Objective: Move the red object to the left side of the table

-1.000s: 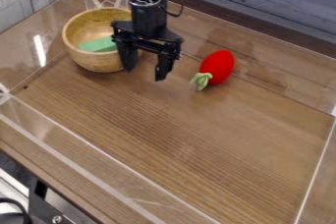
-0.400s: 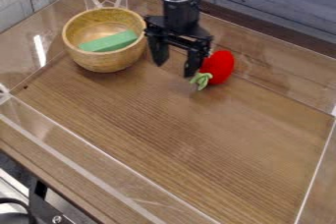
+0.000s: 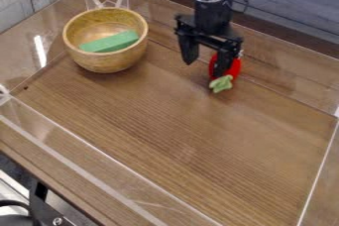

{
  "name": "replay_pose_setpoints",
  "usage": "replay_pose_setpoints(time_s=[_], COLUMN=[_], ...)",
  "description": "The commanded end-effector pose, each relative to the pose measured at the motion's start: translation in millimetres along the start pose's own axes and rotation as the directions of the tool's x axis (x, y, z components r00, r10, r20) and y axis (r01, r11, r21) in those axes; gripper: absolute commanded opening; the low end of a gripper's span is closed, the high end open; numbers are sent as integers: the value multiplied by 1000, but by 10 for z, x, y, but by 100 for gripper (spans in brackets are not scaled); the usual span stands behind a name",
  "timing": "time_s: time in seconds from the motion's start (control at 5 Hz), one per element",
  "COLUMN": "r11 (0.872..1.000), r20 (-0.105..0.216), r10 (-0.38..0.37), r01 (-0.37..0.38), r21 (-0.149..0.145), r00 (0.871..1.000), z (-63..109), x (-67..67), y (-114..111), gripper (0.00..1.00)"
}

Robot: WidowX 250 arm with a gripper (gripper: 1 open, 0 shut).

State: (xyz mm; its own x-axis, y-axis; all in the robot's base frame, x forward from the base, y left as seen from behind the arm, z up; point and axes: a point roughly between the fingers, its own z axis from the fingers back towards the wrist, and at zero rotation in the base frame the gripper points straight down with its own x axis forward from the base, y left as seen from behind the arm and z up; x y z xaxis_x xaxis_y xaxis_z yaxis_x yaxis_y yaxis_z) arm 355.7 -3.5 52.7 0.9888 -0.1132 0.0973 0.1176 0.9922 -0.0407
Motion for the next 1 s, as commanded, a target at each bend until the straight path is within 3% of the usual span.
replay_pose_setpoints(time_s=[0.0,0.8], r11=[1000,997], r20=[64,74], r10=[-18,-72], r01=[17,74], r21=[5,-16], r00=[998,995], z=[123,93], x=[207,212], y=[-47,-208], gripper=[100,100])
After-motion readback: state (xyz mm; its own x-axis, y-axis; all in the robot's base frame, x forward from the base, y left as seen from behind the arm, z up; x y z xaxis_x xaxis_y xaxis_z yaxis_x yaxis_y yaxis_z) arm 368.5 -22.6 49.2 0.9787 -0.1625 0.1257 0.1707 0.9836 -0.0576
